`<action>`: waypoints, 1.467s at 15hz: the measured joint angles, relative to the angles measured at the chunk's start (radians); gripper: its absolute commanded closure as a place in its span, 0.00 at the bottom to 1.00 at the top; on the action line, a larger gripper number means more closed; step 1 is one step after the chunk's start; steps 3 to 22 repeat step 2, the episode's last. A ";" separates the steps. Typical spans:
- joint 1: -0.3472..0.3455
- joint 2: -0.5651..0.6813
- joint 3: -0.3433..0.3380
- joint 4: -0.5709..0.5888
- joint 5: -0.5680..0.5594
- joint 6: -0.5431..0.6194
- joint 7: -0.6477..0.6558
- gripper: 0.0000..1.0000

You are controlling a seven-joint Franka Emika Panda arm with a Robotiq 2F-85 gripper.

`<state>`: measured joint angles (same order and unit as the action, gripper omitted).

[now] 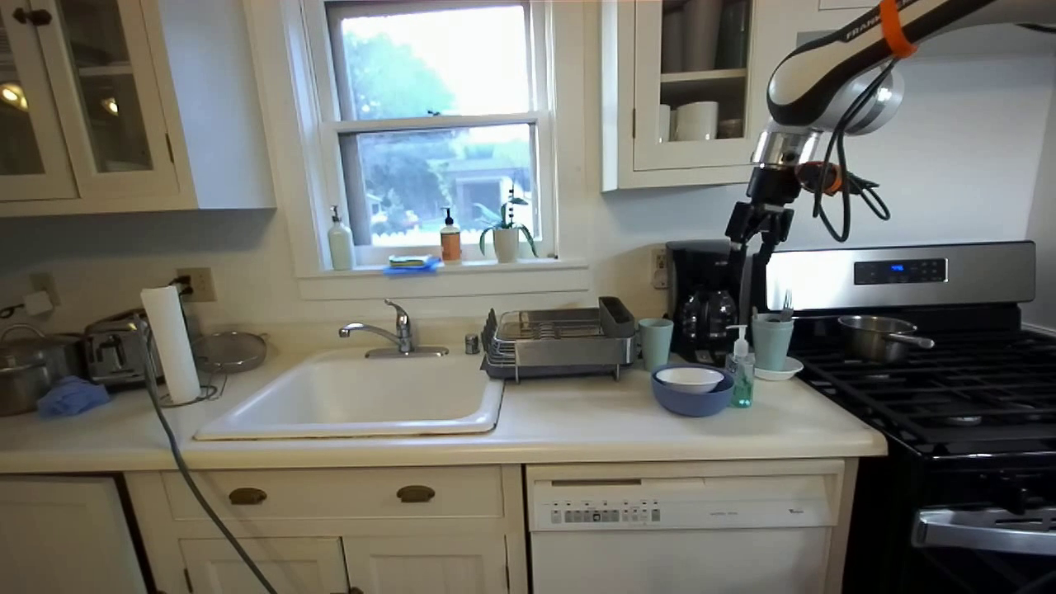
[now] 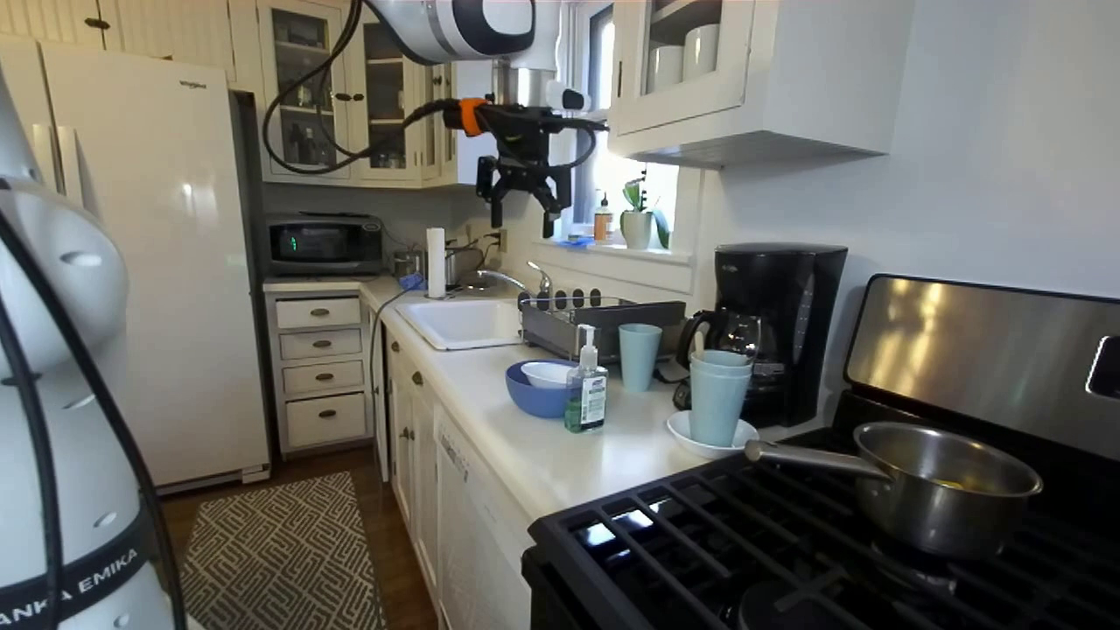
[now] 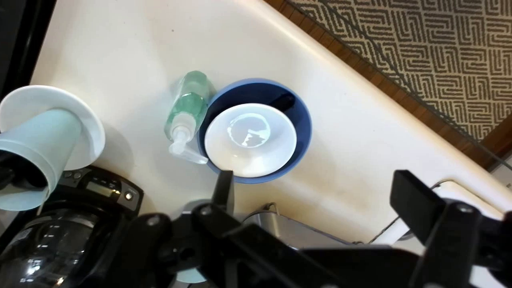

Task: Move the pump bottle to the left

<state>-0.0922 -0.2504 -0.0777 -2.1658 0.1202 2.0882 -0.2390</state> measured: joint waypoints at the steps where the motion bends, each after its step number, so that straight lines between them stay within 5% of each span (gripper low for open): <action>1: 0.006 -0.013 0.000 -0.011 0.000 -0.005 0.000 0.00; 22: 0.007 -0.021 0.000 -0.018 0.000 -0.006 0.000 0.00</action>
